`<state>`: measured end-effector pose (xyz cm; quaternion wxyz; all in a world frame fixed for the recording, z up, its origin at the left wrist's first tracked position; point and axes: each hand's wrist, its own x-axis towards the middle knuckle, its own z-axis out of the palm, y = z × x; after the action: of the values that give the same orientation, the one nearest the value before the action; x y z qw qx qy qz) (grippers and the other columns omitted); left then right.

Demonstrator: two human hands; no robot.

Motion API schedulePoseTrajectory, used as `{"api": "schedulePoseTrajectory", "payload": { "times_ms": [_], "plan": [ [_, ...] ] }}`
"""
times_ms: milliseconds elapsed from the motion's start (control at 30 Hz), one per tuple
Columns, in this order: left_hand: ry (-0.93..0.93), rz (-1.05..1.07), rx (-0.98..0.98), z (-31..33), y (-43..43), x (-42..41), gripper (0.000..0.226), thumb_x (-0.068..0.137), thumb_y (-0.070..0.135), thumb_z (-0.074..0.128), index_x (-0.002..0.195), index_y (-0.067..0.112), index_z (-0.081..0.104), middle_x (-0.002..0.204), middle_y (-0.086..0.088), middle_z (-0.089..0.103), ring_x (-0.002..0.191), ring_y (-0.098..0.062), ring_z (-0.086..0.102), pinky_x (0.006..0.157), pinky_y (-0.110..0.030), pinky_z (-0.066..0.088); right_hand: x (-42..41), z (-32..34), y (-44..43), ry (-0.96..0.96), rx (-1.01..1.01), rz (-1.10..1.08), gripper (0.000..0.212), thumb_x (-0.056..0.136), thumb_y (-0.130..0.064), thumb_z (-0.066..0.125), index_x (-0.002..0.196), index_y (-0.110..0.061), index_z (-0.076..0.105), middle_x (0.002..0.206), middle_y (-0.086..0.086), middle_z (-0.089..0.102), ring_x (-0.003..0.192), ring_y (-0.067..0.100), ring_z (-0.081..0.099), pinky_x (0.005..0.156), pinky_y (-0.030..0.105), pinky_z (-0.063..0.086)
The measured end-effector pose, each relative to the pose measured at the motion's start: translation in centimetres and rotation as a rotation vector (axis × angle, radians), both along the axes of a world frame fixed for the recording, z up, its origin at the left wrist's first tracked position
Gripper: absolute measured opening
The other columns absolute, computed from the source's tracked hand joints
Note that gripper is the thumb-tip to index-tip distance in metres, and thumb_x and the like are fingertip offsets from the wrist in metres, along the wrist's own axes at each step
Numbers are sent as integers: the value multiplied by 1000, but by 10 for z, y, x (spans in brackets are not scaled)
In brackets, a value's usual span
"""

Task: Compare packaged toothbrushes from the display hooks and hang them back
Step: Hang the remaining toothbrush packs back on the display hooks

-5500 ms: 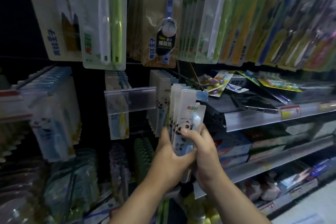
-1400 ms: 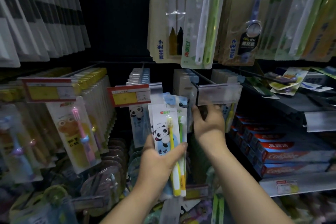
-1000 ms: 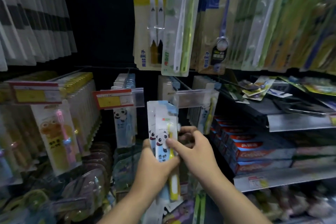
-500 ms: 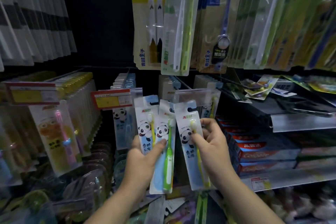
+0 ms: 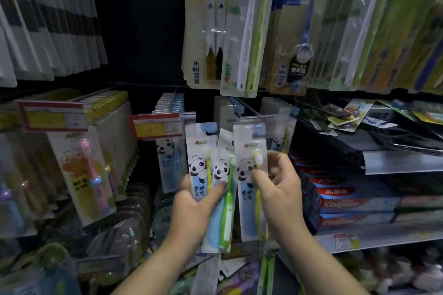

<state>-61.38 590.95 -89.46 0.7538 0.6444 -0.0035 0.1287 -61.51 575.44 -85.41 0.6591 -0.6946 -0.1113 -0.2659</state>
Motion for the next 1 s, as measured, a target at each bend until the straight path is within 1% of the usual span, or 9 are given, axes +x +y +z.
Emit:
{"api": "schedulePoseTrajectory", "payload": {
  "times_ms": [100,267,400,467,567,667,767,900,1000],
  "plan": [
    [-10,11,-17,0,0,0,28,85,12,81,108,14,65,94,-2,81,84,-19,78,69,-31,62,2,0,2,-15,-37,13,20,98,-2,61,98,-22,65,88,10,67,83,38,61,72,47,53],
    [0,14,-27,-1,0,2,29,85,15,82,108,15,64,93,-4,81,84,-23,79,73,-39,63,10,0,11,-5,-38,-27,30,100,-9,60,99,-38,68,91,14,67,86,39,62,71,44,53],
    [4,41,-18,-3,1,5,34,84,20,84,112,18,65,99,-2,81,91,-23,78,82,-45,63,30,-2,20,110,31,-31,25,103,-17,59,117,-36,68,102,-12,76,97,7,71,85,28,57],
    [18,75,-44,-4,3,7,49,78,34,90,117,18,65,108,-4,79,97,-24,77,89,-49,61,45,0,24,141,37,-51,21,104,-24,60,122,-27,69,106,-12,76,100,3,69,83,22,53],
    [31,107,-53,-4,7,8,82,59,64,89,125,24,64,119,-1,76,109,-27,73,98,-54,57,73,-2,29,185,-38,-174,33,102,-36,60,125,-14,67,117,1,73,106,17,66,87,29,48],
    [27,108,-54,-6,10,9,94,56,68,92,131,21,61,126,-2,73,117,-27,69,103,-54,54,90,-3,32,256,-168,-263,72,89,-68,54,129,-10,65,128,12,67,120,32,62,102,42,49],
    [8,101,-63,-7,13,10,109,51,77,89,139,21,57,137,-1,67,127,-27,64,109,-54,50,91,0,28,317,-310,-339,63,94,-56,62,135,-8,59,134,16,53,124,32,54,102,32,41],
    [-22,124,-58,3,12,2,87,60,68,86,130,22,63,127,2,73,119,-23,69,104,-52,54,52,-2,22,223,-237,-298,43,95,-40,69,129,-15,61,129,2,53,106,14,57,87,19,40],
    [-12,82,-56,3,8,-1,57,70,44,92,115,18,68,107,-4,80,98,-24,77,88,-47,61,26,-6,23,340,-49,67,28,95,-34,71,119,-20,65,105,-3,76,94,14,74,86,39,61]
  ]
}}
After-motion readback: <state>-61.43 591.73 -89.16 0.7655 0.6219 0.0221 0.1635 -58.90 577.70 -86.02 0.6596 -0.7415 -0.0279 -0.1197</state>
